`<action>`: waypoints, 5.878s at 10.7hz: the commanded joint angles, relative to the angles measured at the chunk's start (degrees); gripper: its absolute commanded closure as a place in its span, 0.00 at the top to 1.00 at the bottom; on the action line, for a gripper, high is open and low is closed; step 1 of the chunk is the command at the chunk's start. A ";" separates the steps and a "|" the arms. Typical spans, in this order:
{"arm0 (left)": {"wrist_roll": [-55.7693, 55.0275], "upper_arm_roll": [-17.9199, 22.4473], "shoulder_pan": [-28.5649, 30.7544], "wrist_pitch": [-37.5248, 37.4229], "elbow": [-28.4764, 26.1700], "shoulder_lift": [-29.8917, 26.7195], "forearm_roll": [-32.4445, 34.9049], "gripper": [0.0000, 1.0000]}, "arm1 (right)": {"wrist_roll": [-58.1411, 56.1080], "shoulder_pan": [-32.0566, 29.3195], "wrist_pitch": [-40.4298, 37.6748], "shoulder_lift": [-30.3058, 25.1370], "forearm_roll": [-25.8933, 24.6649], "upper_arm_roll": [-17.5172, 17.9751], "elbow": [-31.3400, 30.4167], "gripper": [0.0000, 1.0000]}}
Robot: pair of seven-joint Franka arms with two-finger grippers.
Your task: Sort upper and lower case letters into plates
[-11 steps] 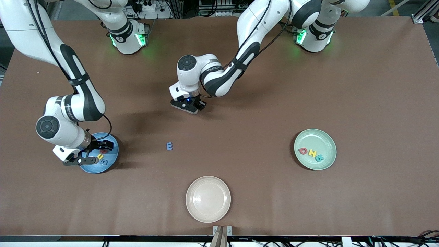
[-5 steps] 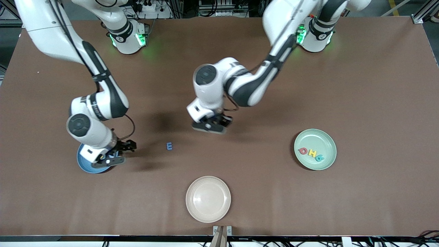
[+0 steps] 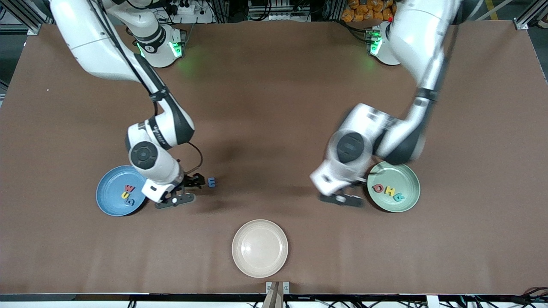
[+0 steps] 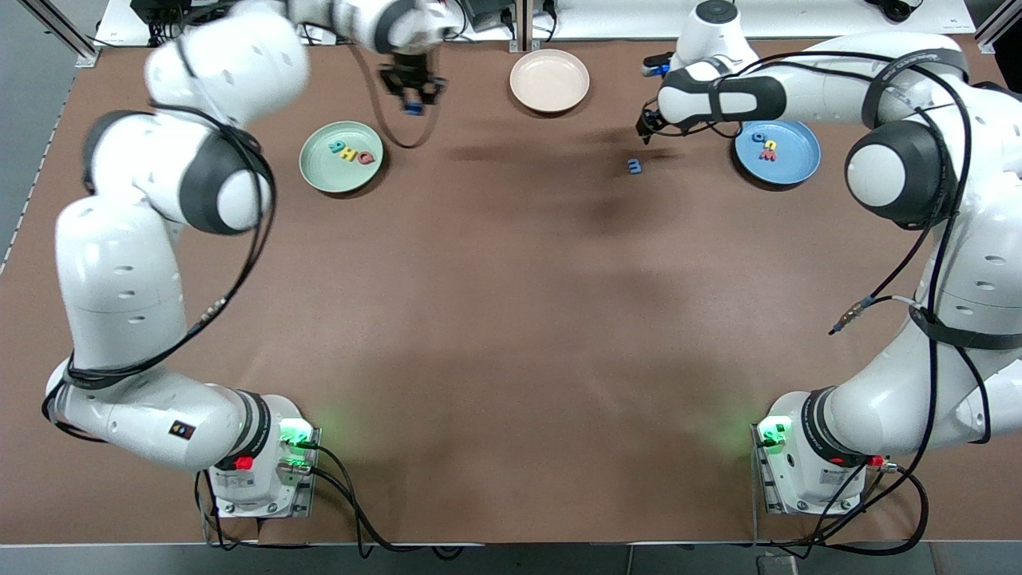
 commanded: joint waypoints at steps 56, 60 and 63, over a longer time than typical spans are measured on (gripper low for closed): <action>14.33 5.14 11.51 -22.39 -14.25 -40.25 -7.81 1.00 | -22.57 -6.56 -11.22 -34.47 0.15 -9.42 -24.64 1.00; 13.89 4.97 11.60 -22.48 -11.88 -39.55 -8.42 1.00 | -22.57 -6.54 -35.46 -34.83 6.07 -10.24 -4.53 1.00; 13.98 5.14 11.77 -23.00 -10.19 -39.02 -8.33 1.00 | -20.48 -7.51 -41.13 -35.27 5.80 -10.67 4.45 1.00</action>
